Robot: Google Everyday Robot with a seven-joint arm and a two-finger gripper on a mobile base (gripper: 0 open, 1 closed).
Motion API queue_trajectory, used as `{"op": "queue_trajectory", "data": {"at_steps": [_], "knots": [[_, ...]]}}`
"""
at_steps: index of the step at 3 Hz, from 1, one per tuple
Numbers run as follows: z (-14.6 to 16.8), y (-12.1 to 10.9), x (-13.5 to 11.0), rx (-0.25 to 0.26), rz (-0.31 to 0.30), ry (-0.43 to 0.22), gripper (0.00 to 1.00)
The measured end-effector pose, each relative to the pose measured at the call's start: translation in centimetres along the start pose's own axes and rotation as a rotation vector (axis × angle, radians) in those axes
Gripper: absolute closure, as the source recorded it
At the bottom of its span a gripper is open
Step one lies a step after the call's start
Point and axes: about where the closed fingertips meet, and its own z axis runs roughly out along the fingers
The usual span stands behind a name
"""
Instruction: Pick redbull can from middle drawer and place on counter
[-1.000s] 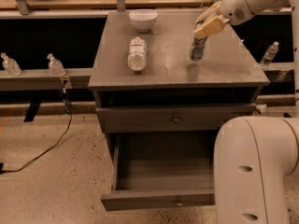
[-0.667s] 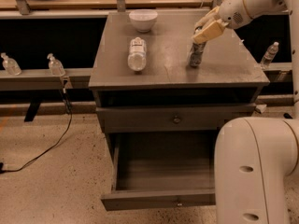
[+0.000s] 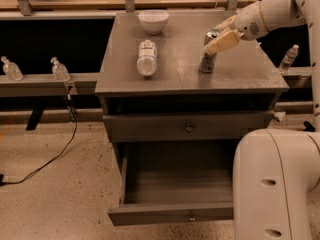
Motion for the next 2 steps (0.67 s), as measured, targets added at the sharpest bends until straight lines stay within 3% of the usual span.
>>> {"op": "queue_trajectory", "data": {"at_steps": [1, 2], "knots": [[0.34, -0.06, -0.01, -0.001, 0.001, -0.002, 0.0], [0.34, -0.06, -0.01, -0.001, 0.001, -0.002, 0.0]]}}
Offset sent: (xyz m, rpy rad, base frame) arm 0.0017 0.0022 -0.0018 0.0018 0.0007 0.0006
